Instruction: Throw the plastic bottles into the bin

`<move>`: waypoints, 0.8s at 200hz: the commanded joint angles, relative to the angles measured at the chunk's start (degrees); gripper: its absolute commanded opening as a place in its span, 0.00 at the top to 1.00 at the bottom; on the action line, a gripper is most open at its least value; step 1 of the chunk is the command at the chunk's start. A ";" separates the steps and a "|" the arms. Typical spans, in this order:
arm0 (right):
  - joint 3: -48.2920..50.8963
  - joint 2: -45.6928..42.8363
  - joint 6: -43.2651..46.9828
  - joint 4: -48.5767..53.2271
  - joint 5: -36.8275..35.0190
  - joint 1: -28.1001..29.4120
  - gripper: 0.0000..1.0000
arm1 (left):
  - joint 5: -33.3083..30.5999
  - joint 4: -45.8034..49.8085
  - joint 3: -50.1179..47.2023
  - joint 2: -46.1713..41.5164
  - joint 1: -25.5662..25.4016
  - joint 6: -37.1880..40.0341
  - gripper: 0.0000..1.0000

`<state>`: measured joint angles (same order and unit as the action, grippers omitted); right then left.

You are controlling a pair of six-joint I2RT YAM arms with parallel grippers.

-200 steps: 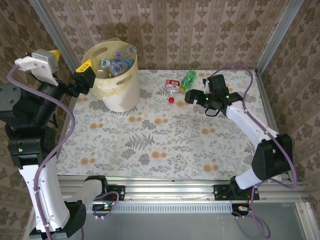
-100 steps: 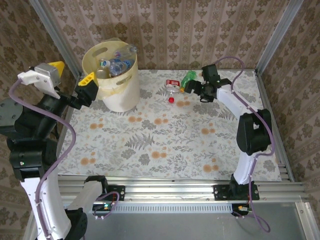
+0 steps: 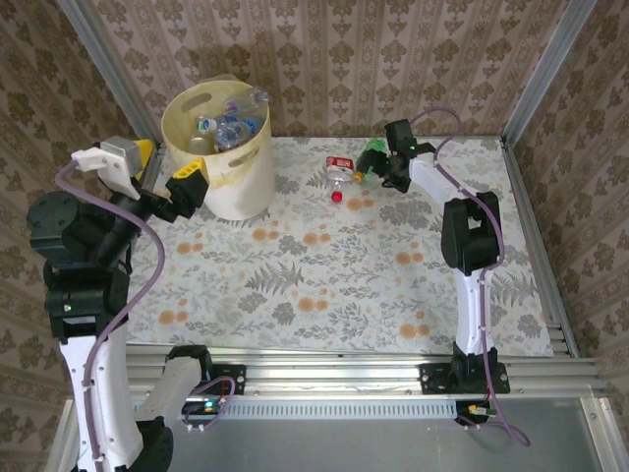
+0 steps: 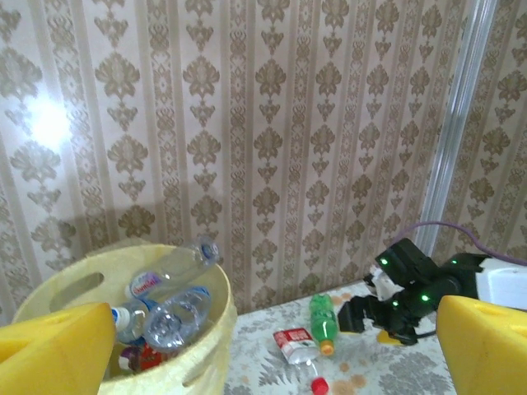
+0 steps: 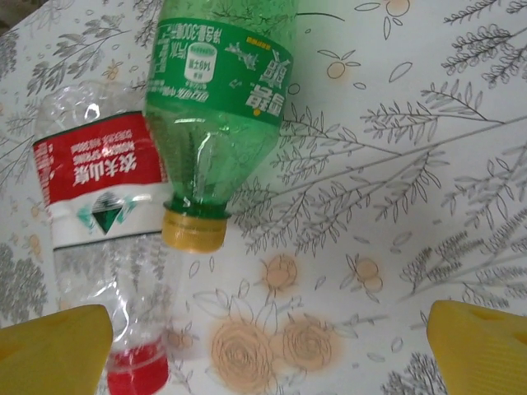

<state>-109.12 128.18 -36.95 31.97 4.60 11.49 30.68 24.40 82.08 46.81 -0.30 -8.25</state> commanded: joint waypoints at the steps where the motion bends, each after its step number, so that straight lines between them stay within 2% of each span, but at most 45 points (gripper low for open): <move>1: -5.73 4.76 -1.81 3.85 -2.19 -0.51 0.01 | 2.03 -5.11 -3.27 -1.43 -0.23 -3.04 0.00; 111: -30.43 21.05 -2.87 13.57 -4.30 -0.12 0.02 | 1.30 -7.02 -8.34 -1.63 -1.81 -3.60 0.00; 160: -35.67 24.91 -3.22 13.83 -4.26 -0.12 0.02 | 0.44 -7.27 -9.00 -1.81 -1.99 -4.31 0.00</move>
<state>-141.73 150.54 -39.24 43.16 1.69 11.40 31.31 19.55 73.89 45.63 -1.87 -11.07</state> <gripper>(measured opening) 0.982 0.997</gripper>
